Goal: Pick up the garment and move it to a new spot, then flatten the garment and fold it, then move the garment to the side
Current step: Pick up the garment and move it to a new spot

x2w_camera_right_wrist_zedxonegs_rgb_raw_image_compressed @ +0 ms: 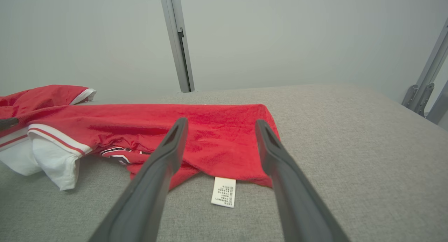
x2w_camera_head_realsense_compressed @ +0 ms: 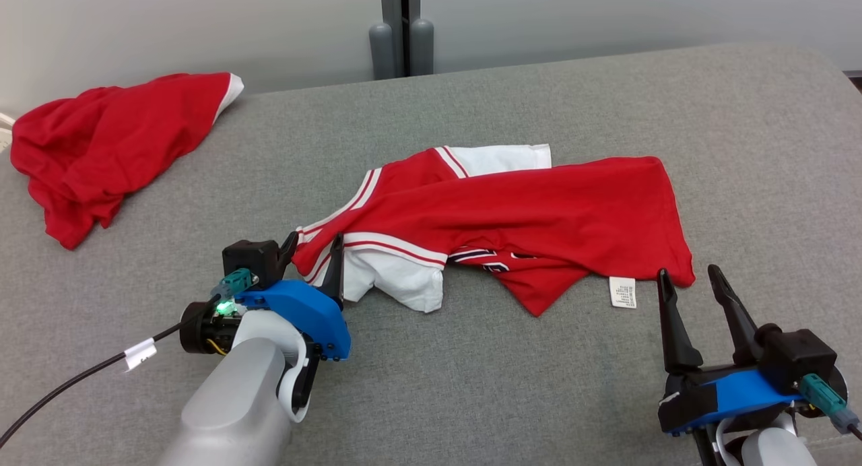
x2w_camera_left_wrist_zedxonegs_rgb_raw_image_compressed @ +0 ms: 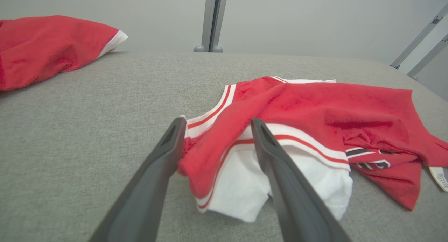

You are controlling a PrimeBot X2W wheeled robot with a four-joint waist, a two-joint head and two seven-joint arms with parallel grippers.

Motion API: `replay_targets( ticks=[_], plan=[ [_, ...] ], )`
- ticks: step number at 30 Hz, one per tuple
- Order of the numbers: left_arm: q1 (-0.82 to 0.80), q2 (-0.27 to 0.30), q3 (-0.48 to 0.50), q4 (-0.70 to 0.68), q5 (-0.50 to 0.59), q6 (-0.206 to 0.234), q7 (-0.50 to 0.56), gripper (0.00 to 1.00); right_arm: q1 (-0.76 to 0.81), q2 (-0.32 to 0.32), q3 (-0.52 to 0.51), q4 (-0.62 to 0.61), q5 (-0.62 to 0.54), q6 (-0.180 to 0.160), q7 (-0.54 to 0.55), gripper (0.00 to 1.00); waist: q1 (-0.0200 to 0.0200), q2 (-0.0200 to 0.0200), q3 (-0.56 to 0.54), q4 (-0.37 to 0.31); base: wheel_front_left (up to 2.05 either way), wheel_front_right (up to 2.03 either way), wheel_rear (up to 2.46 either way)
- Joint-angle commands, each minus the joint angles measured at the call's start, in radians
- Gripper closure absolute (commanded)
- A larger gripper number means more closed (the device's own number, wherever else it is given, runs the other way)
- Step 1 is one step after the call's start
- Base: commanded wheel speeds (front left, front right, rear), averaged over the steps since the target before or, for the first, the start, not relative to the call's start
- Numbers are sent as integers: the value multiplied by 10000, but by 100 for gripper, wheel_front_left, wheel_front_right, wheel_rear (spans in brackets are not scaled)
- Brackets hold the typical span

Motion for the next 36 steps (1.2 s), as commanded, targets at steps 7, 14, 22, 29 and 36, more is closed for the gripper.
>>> replay_targets(
  ticks=[7, 14, 22, 29, 36],
  plan=[
    [601, 210, 352, -711, 386, 176, -249, 0, 305, -46, -47, 10, -96, 3, -46, 0, -1, 0, -486, 119, 0, 0, 0],
    [2375, 450, 1239, -2856, 1168, 564, -250, 0, 587, -47, -65, 14, -198, 3, -46, 0, -1, 0, -1061, 280, 0, 0, 0],
    [4284, 471, 2077, -4428, 1837, 681, -251, 0, 850, -47, 7, 115, -195, 3, -46, 0, -1, 0, -1539, 576, 0, 0, 0],
    [5086, 324, 2534, -4979, 2026, 736, -253, 0, 946, -45, 51, 203, -145, 1, -46, 0, -1, 0, -1690, 748, 0, 0, 0],
    [5546, 202, 2783, -5251, 2241, 660, -252, 0, 1057, -47, 49, 151, -17, 1, -46, 0, -1, 0, -1724, 869, 0, 0, 0]
  ],
)
